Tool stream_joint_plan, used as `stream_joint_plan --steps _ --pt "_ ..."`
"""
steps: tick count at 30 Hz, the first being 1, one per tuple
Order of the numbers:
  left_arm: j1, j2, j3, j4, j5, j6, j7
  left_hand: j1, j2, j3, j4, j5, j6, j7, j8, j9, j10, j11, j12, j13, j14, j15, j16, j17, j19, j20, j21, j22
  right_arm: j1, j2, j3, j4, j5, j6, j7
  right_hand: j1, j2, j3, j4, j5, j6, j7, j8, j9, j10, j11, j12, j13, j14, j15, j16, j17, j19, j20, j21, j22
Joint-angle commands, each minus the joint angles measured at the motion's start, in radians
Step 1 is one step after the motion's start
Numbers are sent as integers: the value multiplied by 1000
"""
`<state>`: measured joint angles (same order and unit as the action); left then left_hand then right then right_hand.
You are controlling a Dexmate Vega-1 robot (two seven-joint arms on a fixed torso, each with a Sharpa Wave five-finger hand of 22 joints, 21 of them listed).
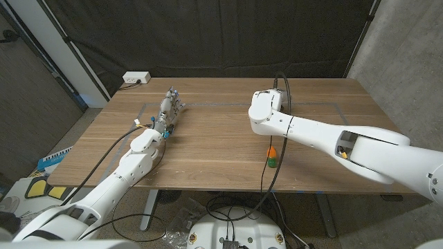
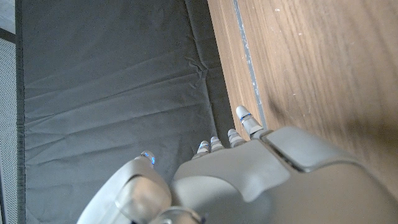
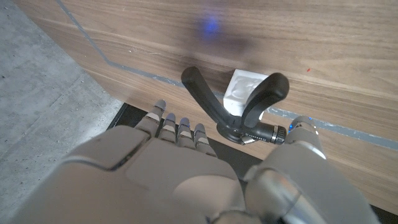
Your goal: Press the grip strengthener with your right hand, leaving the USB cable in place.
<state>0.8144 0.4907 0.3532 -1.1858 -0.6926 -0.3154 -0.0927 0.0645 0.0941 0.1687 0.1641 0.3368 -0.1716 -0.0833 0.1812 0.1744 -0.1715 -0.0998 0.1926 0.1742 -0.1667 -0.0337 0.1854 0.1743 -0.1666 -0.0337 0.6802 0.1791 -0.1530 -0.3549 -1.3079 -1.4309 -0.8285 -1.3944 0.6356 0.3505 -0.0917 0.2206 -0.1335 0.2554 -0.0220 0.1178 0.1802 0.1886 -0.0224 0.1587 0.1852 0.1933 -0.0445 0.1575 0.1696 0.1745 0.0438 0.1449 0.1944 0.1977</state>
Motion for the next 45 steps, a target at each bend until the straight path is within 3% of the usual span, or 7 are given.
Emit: stream_joint_plan --steps 1,9,20,29,32,36,45 --pt "-16 -9 3 25 0 1 -8 -1 49 3 -2 4 -257 11 6 5 -270 5 5 5 -298 -50 2 4 -343 -77 -3 2 84 31 -87 85 197 2 -80 14 8 -2 0 9 -9 26 9 6 -5 0 13 2 10 -9 14 5 35 -4 18 2" --pt "-28 -16 6 48 -1 1 -16 0 49 2 -2 4 -256 13 6 5 -270 9 5 5 -297 -48 2 4 -341 -74 -5 2 115 46 -115 136 369 21 -231 80 35 12 -14 23 -30 5 18 8 3 -17 27 3 70 -53 31 5 105 -35 43 1" --pt "-58 -32 12 94 -1 -5 -38 1 47 2 -3 5 -255 12 7 6 -271 12 4 5 -297 -46 2 4 -337 -67 -8 2 126 62 -102 182 542 31 -406 223 73 21 -16 40 94 -10 52 11 218 -99 98 4 342 -192 67 7 250 -95 86 4" --pt "-71 -38 15 113 0 -8 -49 1 46 1 -3 5 -252 5 7 6 -272 11 4 5 -297 -46 2 4 -336 -67 -11 3 127 81 -96 205 623 7 -542 439 183 99 -39 50 215 -44 69 9 377 -148 133 3 577 -317 89 10 347 -147 126 11" --pt "-71 -38 16 113 0 -6 -50 1 46 1 -3 5 -250 3 8 6 -272 11 4 5 -297 -46 2 4 -335 -68 -11 3 104 76 -69 186 626 -2 -609 509 215 126 -42 41 255 -53 75 9 435 -169 145 2 652 -359 99 12 390 -181 150 15" --pt "-71 -39 16 112 0 -6 -50 1 46 1 -3 6 -250 1 8 6 -273 10 4 5 -297 -46 2 4 -335 -67 -12 3 53 61 -9 142 553 -2 -643 564 228 146 -43 32 311 -78 87 8 494 -183 158 2 712 -377 100 10 418 -200 172 20" --pt "-71 -39 18 108 2 -6 -52 2 45 0 -3 6 -250 -11 8 6 -274 11 4 5 -298 -45 1 4 -335 -66 -15 3 -61 46 128 61 487 -1 -805 518 166 84 -5 -6 446 -107 117 16 676 -211 214 15 867 -376 133 32 481 -196 232 36"
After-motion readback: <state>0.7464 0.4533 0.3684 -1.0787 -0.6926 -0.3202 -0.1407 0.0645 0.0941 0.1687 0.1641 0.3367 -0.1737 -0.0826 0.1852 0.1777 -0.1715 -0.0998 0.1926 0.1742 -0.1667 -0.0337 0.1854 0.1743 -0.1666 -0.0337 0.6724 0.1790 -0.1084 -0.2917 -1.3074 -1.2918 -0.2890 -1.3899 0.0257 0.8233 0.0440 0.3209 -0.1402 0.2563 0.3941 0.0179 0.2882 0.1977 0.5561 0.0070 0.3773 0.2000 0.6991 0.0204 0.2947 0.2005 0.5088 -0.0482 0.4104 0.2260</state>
